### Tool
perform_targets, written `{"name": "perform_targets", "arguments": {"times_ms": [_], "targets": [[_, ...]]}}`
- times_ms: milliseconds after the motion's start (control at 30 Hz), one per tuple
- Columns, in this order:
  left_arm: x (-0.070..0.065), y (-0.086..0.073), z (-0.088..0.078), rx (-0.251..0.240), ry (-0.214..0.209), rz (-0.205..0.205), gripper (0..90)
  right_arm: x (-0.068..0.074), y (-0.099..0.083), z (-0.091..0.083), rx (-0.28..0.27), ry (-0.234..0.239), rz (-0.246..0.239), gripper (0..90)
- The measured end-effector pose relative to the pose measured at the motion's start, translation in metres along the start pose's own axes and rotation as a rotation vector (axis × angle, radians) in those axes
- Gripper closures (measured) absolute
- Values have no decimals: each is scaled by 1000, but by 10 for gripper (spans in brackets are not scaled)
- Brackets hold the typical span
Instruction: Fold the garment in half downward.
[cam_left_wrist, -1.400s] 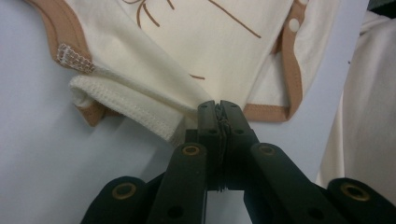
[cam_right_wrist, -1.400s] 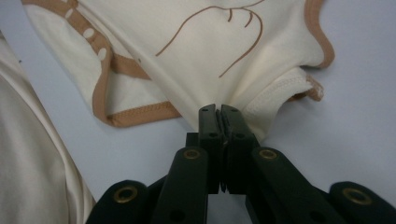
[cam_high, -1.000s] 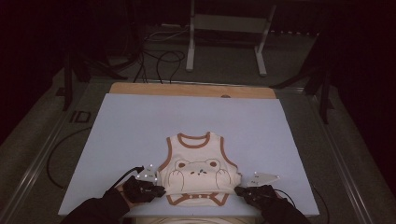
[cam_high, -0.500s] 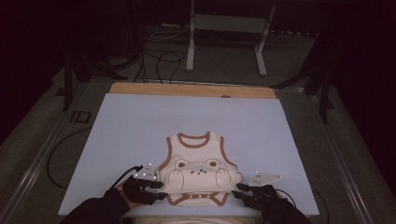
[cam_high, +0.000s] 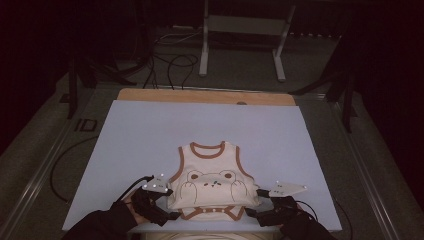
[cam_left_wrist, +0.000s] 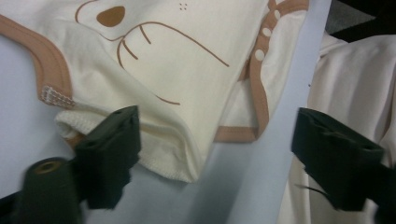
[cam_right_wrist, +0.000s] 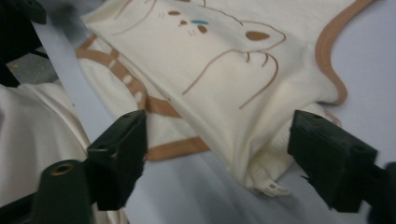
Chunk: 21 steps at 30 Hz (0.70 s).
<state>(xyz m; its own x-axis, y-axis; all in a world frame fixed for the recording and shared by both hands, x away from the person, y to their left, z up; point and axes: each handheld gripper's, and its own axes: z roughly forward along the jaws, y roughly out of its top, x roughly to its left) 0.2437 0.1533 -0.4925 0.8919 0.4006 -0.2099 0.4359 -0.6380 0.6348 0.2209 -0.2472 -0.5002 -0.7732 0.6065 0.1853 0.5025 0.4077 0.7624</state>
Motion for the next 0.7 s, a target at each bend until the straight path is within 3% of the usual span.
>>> {"name": "perform_targets", "arguments": {"times_ms": [33,200,267,367,700], "targets": [[0,1,0,1,2,4,89,-1,3,-1,-15,2,10,135],[1,5,-4,-15,4,10,5,-1,6,-4,-25,-4,11,118],[3,6,-7,-30,3,11,1,-2,9,-5,-37,-9,20,98],[1,9,-10,-36,19,57,1,-3,12,-7,-56,-15,10,97],[10,22,-21,-53,39,62,0,-7,37,-17,-81,-30,-49,98]]}}
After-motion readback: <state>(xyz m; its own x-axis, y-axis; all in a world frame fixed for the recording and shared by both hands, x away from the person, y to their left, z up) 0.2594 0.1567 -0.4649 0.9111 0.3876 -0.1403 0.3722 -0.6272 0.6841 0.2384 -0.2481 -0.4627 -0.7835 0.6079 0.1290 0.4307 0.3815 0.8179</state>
